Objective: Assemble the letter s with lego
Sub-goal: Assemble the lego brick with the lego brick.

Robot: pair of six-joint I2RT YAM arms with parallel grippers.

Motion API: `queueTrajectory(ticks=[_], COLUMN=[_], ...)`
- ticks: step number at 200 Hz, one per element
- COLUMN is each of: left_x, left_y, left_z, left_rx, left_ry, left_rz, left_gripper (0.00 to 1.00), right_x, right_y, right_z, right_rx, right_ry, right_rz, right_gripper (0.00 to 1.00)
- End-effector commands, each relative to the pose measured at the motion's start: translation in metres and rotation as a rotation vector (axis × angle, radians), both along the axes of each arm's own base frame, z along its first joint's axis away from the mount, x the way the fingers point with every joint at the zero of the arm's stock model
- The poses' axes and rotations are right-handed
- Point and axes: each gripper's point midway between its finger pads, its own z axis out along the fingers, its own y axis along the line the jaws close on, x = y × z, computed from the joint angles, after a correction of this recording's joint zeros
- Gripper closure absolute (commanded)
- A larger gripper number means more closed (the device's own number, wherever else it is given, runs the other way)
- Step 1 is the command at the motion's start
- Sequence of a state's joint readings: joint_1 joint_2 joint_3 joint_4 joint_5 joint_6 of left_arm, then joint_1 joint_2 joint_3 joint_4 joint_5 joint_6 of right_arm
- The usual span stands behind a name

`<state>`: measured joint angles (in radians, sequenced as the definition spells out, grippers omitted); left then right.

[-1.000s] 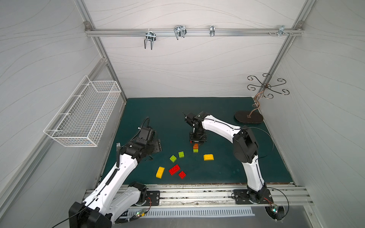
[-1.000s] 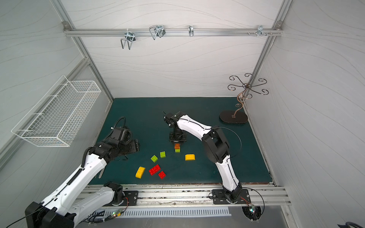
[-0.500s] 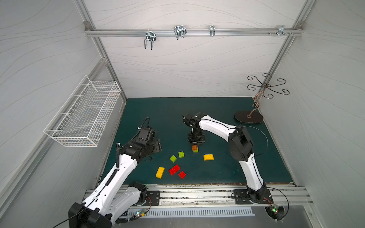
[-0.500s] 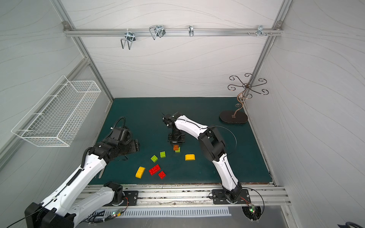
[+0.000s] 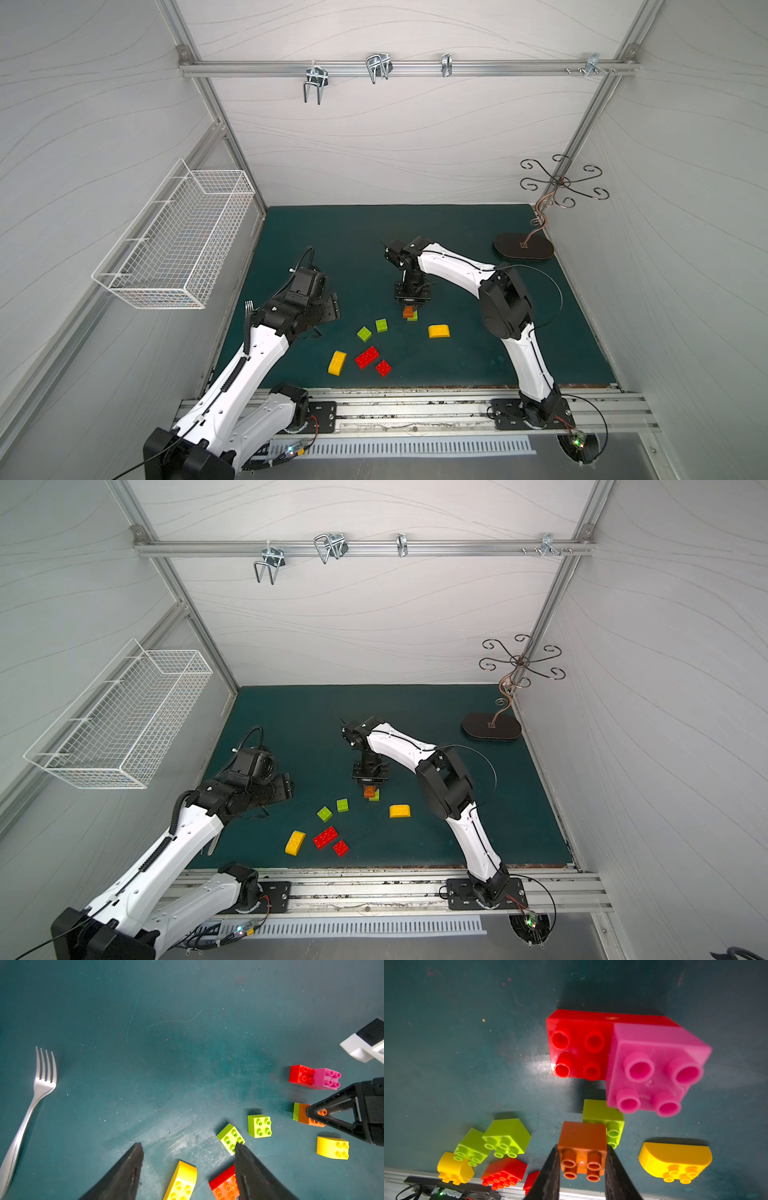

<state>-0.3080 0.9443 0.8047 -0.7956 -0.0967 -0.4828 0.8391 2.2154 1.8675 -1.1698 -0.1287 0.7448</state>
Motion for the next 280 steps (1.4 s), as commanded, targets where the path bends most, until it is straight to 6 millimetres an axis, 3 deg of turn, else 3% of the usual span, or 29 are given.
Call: queueTrajectory(ticks=[1,107,280], left_x=[0.007,0.008,0.008], left_y=[-0.001,-0.001,0.0], left_z=[0.013,0.011,0.012], left_rx=[-0.01,-0.01,-0.017], left_ry=[-0.049,-0.041,-0.044], left_rz=[0.001,0.003,0.007], left_gripper=[0.27,0.27,0.27], right_x=[-0.008,-0.01,-0.013], right_y=[-0.006,-0.043,-0.017], right_z=[-0.021,-0.047,-0.065], right_rx=[-0.057,-0.114,-0.113], right_ry=[0.052,0.064,0.071], right_rz=[-0.001,-0.033,0.001], right_gripper=[1.0,1.0,1.0])
